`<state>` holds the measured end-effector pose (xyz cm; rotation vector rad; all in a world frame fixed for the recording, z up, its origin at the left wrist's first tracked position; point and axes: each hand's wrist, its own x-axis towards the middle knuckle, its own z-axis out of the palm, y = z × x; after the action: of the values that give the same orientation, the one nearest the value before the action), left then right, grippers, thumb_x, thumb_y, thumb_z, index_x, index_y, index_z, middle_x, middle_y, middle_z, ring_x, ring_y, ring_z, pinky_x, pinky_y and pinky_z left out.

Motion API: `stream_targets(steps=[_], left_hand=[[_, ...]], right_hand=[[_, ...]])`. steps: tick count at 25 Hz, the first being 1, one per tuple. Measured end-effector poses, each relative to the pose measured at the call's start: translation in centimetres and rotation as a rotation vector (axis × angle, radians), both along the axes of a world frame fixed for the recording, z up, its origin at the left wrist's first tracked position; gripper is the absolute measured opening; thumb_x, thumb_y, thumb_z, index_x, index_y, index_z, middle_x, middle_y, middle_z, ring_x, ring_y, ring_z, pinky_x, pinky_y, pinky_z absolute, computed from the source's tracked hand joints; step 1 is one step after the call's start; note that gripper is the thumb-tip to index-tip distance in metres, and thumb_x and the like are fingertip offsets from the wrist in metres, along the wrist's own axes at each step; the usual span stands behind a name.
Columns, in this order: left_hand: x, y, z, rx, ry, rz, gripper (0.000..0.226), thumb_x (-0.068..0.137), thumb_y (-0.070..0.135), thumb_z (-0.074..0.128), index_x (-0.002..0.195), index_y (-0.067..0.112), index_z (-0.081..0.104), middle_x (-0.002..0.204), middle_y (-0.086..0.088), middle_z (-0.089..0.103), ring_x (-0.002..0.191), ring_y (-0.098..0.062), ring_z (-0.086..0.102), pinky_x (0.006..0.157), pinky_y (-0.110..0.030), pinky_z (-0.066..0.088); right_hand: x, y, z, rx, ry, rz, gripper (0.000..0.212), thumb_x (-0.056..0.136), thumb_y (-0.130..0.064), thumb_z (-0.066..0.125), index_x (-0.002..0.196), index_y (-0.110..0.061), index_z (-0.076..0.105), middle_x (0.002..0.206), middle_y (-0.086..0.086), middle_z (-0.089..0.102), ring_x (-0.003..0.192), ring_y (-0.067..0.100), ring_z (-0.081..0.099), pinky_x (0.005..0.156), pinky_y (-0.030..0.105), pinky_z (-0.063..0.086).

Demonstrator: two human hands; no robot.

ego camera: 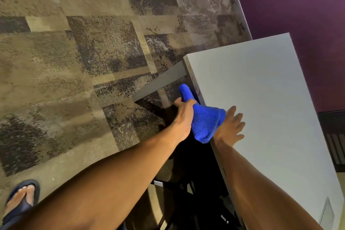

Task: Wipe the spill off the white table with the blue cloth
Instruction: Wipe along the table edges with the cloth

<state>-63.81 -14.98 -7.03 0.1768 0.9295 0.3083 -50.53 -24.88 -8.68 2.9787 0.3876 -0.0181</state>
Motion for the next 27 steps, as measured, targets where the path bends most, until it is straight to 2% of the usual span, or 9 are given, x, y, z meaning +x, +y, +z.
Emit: stream_targets(steps=[4,7,10,13,15,16,20,24,27], left_hand=[[1.8,-0.4,0.7,0.084,-0.036,0.006,0.061,0.099,0.04,0.048,0.152,0.031,0.019,0.14,-0.005,0.051,0.125,-0.03,0.054,0.11,-0.052,0.04],[2.1,-1.6,0.9,0.1,-0.11,0.05,0.063,0.1,0.055,0.035,0.156,0.034,0.016,0.157,0.003,0.034,0.143,-0.022,0.036,0.119,-0.048,0.026],[2.2,-3.1,-0.1,0.381,0.047,0.002,0.057,0.105,0.044,0.028,0.157,0.026,0.016,0.165,0.003,0.017,0.15,-0.018,0.018,0.124,-0.038,0.013],[3.5,-3.7,0.2,0.625,0.251,-0.073,0.063,0.102,0.049,0.025,0.157,0.018,0.015,0.161,-0.004,0.018,0.144,-0.026,0.023,0.119,-0.04,0.022],[5.0,-3.5,1.0,0.673,0.378,-0.114,0.08,0.092,0.063,0.017,0.153,0.011,0.019,0.15,-0.014,0.027,0.131,-0.033,0.032,0.111,-0.045,0.03],[5.8,-3.2,1.2,0.683,0.452,-0.137,0.08,0.092,0.063,0.019,0.149,0.007,0.022,0.145,-0.017,0.029,0.126,-0.035,0.034,0.108,-0.045,0.032],[8.2,-2.6,0.8,0.736,0.704,-0.07,0.053,0.099,0.04,0.046,0.132,-0.001,0.04,0.137,-0.022,0.038,0.114,-0.038,0.042,0.101,-0.045,0.037],[9.2,-1.6,0.9,0.717,0.788,0.082,0.043,0.096,0.033,0.054,0.121,-0.002,0.047,0.129,-0.024,0.046,0.107,-0.039,0.047,0.095,-0.045,0.038],[9.7,1.0,0.1,0.748,0.803,0.164,0.042,0.096,0.03,0.054,0.12,-0.004,0.047,0.13,-0.025,0.046,0.109,-0.04,0.045,0.096,-0.046,0.036]], right_hand=[[0.0,-0.1,-0.1,-0.05,-0.011,0.011,0.075,0.094,-0.052,0.047,0.153,-0.038,0.001,0.167,0.002,0.01,0.152,0.033,0.013,0.111,0.06,0.027],[0.0,0.0,-0.1,-0.072,-0.018,0.023,0.081,0.091,-0.054,0.049,0.152,-0.038,-0.002,0.167,0.002,0.009,0.152,0.032,0.013,0.111,0.059,0.026],[-0.1,0.0,-0.1,-0.056,-0.006,0.014,0.082,0.091,-0.054,0.049,0.152,-0.039,-0.002,0.167,0.001,0.008,0.152,0.031,0.012,0.111,0.057,0.026],[-0.3,-0.1,0.1,-0.057,-0.003,0.037,0.083,0.092,-0.054,0.052,0.154,-0.036,-0.002,0.167,0.003,0.008,0.152,0.033,0.013,0.111,0.058,0.026],[-0.5,-0.3,0.4,-0.061,-0.004,0.057,0.08,0.095,-0.051,0.051,0.155,-0.034,0.001,0.166,0.004,0.011,0.152,0.034,0.014,0.11,0.058,0.028],[-0.5,-0.4,0.5,-0.066,0.004,0.061,0.079,0.096,-0.051,0.05,0.157,-0.034,0.001,0.167,0.004,0.01,0.152,0.034,0.013,0.111,0.059,0.027],[-0.6,-0.3,0.8,-0.055,0.013,0.068,0.078,0.099,-0.044,0.048,0.159,-0.031,0.0,0.169,0.005,0.006,0.154,0.034,0.009,0.116,0.061,0.024],[-1.0,-0.1,1.3,-0.022,0.019,0.066,0.076,0.098,-0.048,0.045,0.158,-0.032,0.002,0.168,0.004,0.007,0.153,0.032,0.008,0.115,0.06,0.024],[-1.3,0.2,1.4,0.018,0.003,0.07,0.06,0.103,-0.046,0.026,0.159,-0.03,0.009,0.168,0.005,0.011,0.153,0.032,0.01,0.114,0.061,0.022]])
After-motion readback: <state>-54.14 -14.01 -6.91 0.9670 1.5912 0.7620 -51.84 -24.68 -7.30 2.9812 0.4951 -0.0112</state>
